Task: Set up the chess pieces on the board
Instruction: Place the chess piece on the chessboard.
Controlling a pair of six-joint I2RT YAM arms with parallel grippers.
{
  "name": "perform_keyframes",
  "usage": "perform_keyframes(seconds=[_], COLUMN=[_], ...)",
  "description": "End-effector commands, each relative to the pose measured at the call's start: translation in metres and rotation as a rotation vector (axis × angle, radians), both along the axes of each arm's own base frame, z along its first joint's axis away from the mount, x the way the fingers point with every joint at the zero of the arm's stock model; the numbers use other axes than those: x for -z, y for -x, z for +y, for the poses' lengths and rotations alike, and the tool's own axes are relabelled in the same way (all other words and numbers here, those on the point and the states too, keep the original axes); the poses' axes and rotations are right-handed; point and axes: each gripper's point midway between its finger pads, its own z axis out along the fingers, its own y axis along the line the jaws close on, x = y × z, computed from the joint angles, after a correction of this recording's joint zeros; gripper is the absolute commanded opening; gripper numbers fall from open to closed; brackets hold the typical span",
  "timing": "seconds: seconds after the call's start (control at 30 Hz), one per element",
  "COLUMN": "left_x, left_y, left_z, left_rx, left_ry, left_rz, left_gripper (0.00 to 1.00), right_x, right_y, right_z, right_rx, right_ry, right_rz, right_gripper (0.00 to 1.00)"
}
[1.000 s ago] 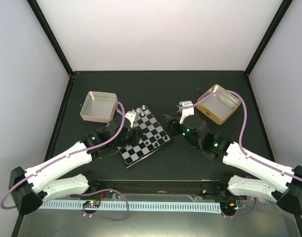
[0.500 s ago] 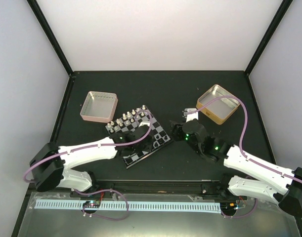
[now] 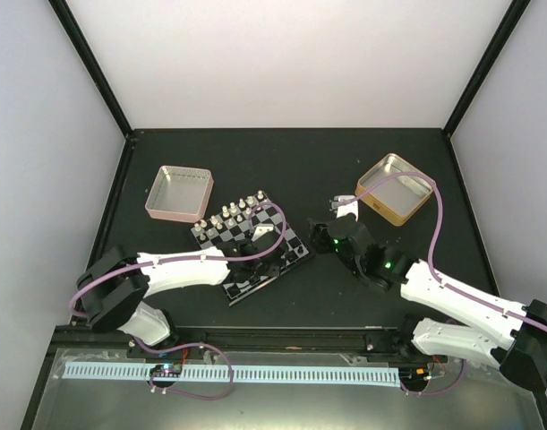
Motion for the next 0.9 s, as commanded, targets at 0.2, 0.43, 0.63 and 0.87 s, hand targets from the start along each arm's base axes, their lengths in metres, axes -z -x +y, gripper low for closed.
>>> perform_keyframes(seconds=[0.2,0.43,0.63,0.87], left_x=[-0.009,-0.002,0.002,0.002], left_y=[-0.006,-0.006,-0.005,-0.004], left_z=[-0.020,-0.009,-0.006,-0.006], left_rx=[0.024,-0.009,-0.015,-0.014], left_ry=[0.081,0.029,0.008,0.000], left_rz=[-0.039,-0.028,-0.020,-0.017], left_gripper=[0.02,0.02,0.05,0.13], right_x=[-0.004,-0.001,0.003,0.004], right_y=[-0.008,-0.009,-0.009,-0.009], right_z=[-0.007,-0.008,-0.007,-0.007], right_rx=[0.032,0.034,0.029,0.027], right_ry=[0.025,0.027,0.030,0.035], right_rz=[-0.022,-0.014,-0.005,-0.002], right_gripper=[0.76,0.76,0.76,0.76])
